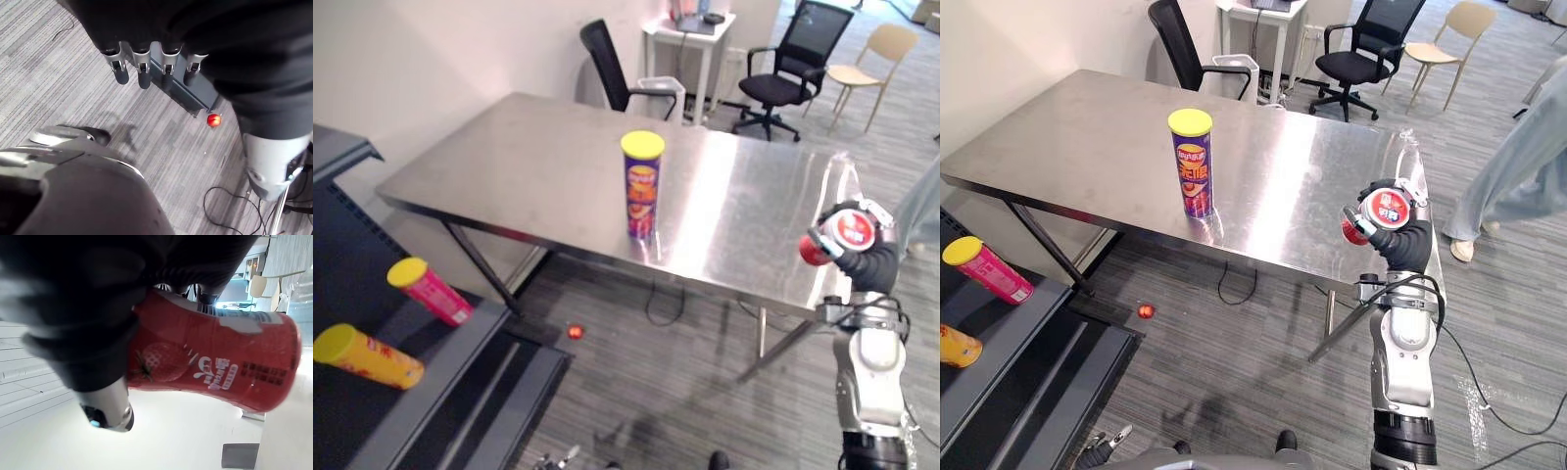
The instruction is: Put the gum and the chips on the shelf.
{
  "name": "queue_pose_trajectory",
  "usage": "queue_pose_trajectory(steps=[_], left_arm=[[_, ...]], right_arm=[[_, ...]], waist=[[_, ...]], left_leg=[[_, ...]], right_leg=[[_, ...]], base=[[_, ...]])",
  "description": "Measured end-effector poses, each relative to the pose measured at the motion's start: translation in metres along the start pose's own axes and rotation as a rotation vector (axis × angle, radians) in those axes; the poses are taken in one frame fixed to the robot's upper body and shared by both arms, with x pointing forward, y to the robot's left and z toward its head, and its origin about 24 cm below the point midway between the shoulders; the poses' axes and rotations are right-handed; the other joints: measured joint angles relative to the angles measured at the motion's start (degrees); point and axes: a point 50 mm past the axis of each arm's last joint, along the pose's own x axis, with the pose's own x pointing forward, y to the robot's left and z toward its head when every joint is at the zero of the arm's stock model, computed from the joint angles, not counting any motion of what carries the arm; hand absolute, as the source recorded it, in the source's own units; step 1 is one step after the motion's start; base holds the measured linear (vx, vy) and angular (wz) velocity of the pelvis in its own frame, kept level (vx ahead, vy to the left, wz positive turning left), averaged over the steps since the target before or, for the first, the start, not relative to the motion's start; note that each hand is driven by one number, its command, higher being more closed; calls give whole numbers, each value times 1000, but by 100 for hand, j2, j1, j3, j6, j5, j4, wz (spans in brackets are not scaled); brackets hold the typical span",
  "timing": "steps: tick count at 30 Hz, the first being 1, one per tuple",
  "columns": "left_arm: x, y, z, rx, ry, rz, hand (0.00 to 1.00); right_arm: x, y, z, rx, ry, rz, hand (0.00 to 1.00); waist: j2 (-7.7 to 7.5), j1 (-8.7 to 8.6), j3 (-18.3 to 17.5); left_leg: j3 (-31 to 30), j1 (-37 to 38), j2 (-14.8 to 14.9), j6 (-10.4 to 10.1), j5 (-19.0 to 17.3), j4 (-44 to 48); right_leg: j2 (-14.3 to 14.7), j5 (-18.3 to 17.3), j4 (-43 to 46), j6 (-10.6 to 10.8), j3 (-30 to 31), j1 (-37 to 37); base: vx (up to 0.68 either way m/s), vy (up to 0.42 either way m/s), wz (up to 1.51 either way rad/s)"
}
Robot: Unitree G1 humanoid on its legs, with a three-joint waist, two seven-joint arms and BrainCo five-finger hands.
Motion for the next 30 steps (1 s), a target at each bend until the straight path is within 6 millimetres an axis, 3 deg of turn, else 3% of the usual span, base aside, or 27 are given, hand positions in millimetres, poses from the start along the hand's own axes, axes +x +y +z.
queue_pose_trajectory(steps=[3, 5, 6, 8, 9, 10, 11, 12, 13, 14, 15, 16, 17, 18, 20, 21, 23, 27, 30], left_arm=[[0, -1, 0, -49, 3, -14, 0], [0, -6, 1, -86, 1, -24, 0], [1, -11, 2, -99, -2, -33, 0], [1, -16, 4, -96, -7, -49, 0], [1, -15, 2, -96, 0, -48, 0], [1, -16, 2, -101, 3, -48, 0], [1, -17, 2, -103, 5, -52, 0], [1, -16, 1, -122, 9, -53, 0], [-1, -18, -6, -158, 24, -54, 0], [-2, -21, -6, -161, 25, -62, 0], [-2, -20, -5, -167, 18, -62, 0], [-1, -20, -5, -194, 24, -57, 0], [-2, -19, -9, -219, 42, -53, 0], [-2, -20, -9, -223, 44, -53, 0], [-4, -24, -13, -242, 55, -68, 0], [-4, -24, -14, -242, 56, -68, 0], [-3, -25, -14, -232, 67, -71, 0], [-3, -23, -17, -225, 77, -63, 0], [-2, -19, -15, -215, 73, -53, 0]], right_arm=[[-1, 14, -1, 73, 1, 40, 100], [1, 23, 0, 108, -4, 71, 100], [4, 28, 3, 126, -18, 86, 100], [13, 33, 8, 136, -52, 99, 100], [18, 35, 11, 139, -71, 100, 100], [22, 36, 13, 143, -84, 99, 100], [25, 36, 14, 142, -91, 94, 100], [26, 33, 12, 137, -83, 81, 100], [25, 26, 8, 119, -66, 53, 100], [25, 23, 8, 112, -67, 42, 100], [24, 17, 7, 99, -60, 21, 100], [23, 17, 6, 96, -55, 23, 100], [21, 18, 5, 100, -45, 24, 100], [21, 17, 4, 100, -42, 22, 100], [16, 9, -1, 83, -10, -5, 100], [14, 7, -2, 79, -1, -13, 100], [12, 5, -3, 52, 7, -26, 100], [11, 3, -4, 39, 10, -31, 100], [8, 5, -6, 24, 27, -46, 100]], waist=[[91, 7, 32], [136, 8, 48], [243, 18, 91], [358, 143, 154], [390, 259, 166], [396, 290, 166], [397, 300, 177], [427, 287, 166], [565, 284, 104], [606, 221, 99], [512, 164, 101], [520, 228, 93], [522, 227, 96], [526, 215, 94], [779, 121, -13], [790, 109, -21], [761, 95, -14], [714, 97, 7], [594, 87, 100]], left_leg=[[-436, -448, 46, -61, -10, 277], [-862, -708, 26, -123, 193, 202], [-1168, -902, -2, -187, 392, 62], [-1171, -992, 169, -282, 606, -437], [-706, -955, 365, -97, 488, -860], [-43, -987, 506, 285, 308, -1042], [326, -1109, 569, 438, 376, -913], [911, -1307, 656, 747, 723, -212], [1210, -1285, 683, 801, 1331, 97], [1216, -1288, 626, 503, 1586, -91], [1003, -1145, 486, 347, 2001, -710], [1173, -1109, 511, 375, 1773, -532], [1404, -1033, 566, 349, 1320, -116], [1452, -992, 577, 312, 1260, -100], [1554, -797, 592, 187, 1167, -598], [1594, -794, 575, 182, 1167, -707], [1445, -805, 439, 85, 1243, -1052], [1300, -764, 106, 210, 1288, -1165], [1358, -823, -13, 340, 1062, -877]], right_leg=[[10, -179, 284, -122, -378, -159], [-20, -251, 409, -190, -782, -289], [-59, -349, 570, -212, -1090, -421], [-60, -481, 871, -381, -1398, -666], [-20, -447, 717, -373, -1579, -665], [-81, -317, 520, -427, -1842, -662], [-155, -316, 549, -447, -2019, -693], [-287, -386, 682, -530, -2321, -710], [-276, -513, 818, -511, -2599, -645], [-314, -595, 862, -510, -2723, -602], [-498, -667, 760, -552, -3077, -548], [-515, -608, 697, -572, -3245, -518], [-587, -578, 688, -559, -3518, -483], [-596, -571, 691, -550, -3585, -469], [-598, -499, 787, -433, -4045, -374], [-613, -498, 820, -428, -4153, -357], [-766, -498, 1057, -407, -4431, -361], [-1186, -514, 1438, -308, -4446, -342], [-1412, -486, 1603, -260, -4318, -359]], base=[[-122, -87, 71], [-76, -86, 104], [-138, -163, 128], [-161, -187, 102], [-103, -164, 82], [-81, -122, 91], [-42, -83, 112], [-22, -81, 117], [-20, -118, 133], [-55, -73, 140], [-96, -21, 120], [-106, -13, 131], [-63, -25, 84], [-49, 15, 110], [-58, 123, 100], [-68, 180, 85], [-59, 177, 73], [-44, 175, 38], [-54, 122, -8]])
